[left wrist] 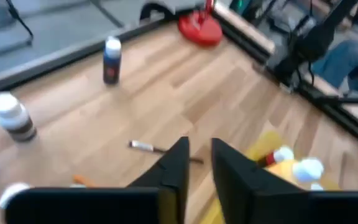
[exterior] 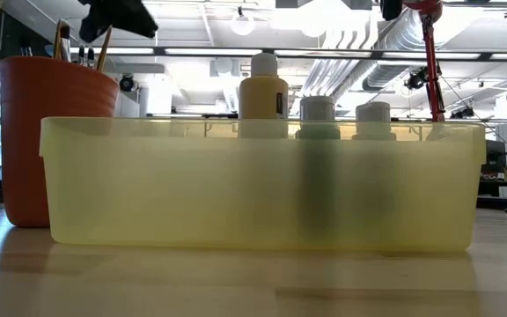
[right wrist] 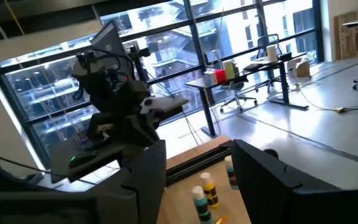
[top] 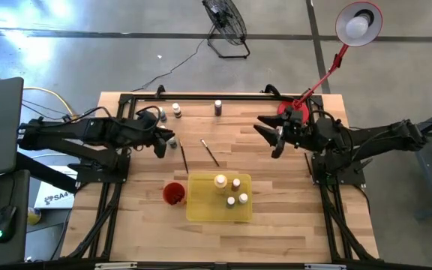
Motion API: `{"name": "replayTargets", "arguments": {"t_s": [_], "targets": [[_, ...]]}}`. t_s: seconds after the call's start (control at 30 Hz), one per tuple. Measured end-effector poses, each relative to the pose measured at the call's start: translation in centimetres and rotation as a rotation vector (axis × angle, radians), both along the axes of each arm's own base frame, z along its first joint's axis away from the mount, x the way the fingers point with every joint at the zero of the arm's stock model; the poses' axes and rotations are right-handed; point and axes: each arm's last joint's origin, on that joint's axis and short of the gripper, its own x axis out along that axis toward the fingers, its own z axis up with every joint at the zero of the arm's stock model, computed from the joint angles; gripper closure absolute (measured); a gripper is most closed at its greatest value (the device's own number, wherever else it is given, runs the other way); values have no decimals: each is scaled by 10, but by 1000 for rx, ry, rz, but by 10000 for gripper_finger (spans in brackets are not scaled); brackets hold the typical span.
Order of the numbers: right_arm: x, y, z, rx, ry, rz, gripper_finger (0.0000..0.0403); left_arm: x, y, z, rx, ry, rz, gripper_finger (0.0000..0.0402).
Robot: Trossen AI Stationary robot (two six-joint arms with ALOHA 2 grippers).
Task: Pick & Place Paint Supplies
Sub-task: Put the blue paint bottle into the yellow bin
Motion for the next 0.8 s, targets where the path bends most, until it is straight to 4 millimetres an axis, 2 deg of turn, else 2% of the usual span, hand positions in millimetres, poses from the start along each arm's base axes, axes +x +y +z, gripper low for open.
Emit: {"name": "replayTargets", "arguments": {"t_s": [0.13,0.23,0.33,0.53,0.67,0.8], "targets": [[0,-3,-2,-2,17,-14,229,3,3,-3,-61,26,-59,386],[0,-6,-3,-14,35,-30,229,6,3,-5,-39,48,-95,399],[1,-7,-4,-21,46,-25,229,11,3,-8,49,102,-151,393],[1,-4,-4,-29,50,117,229,26,2,-9,137,106,-222,386],[1,-3,-6,-10,65,153,229,33,1,-25,147,265,-306,381],[1,-3,-9,-5,94,154,229,39,1,-40,141,391,-329,352]]}}
